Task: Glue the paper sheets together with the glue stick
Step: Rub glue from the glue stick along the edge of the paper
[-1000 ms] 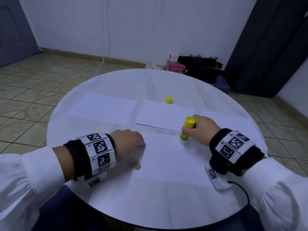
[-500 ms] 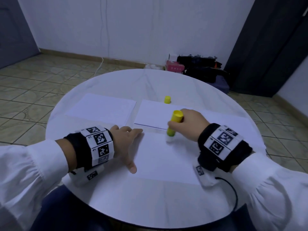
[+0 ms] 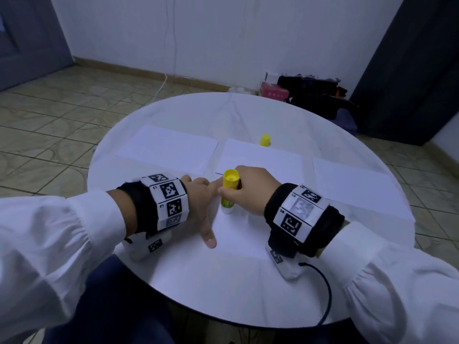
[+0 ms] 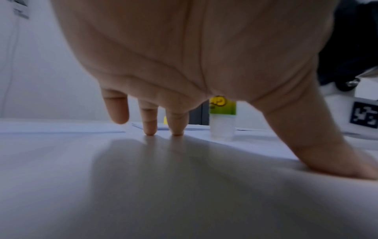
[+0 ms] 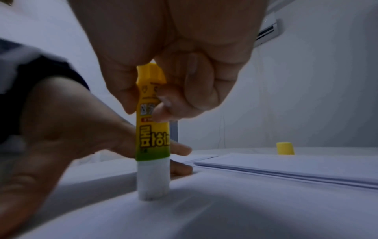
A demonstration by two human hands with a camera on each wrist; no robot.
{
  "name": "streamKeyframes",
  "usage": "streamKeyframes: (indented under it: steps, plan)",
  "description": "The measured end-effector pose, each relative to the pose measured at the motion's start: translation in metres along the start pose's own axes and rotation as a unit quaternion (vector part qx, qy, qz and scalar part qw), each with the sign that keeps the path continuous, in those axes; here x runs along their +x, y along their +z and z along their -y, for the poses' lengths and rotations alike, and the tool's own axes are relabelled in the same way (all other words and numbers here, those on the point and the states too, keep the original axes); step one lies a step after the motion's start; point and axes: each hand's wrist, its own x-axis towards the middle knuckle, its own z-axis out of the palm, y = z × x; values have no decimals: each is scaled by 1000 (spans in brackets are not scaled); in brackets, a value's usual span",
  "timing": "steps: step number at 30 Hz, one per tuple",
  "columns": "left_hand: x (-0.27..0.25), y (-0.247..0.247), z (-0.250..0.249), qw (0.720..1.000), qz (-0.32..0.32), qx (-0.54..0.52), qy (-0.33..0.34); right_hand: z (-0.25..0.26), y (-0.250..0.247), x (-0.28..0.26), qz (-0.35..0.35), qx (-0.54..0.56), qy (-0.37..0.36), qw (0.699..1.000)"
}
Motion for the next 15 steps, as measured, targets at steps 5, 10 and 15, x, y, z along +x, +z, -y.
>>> streamKeyframes:
  steps: [5,10,15]
  plan:
    - [27,12,8,999,6,36,15,13,-1,-33,25,-6,-79,997]
    - [16,4,0,999,4,33,-17,10,-7,-56,44,-28,-88,995]
    - [4,-3,-5,998,6,44,-32,-17,-19,-75,31,-39,-49,998]
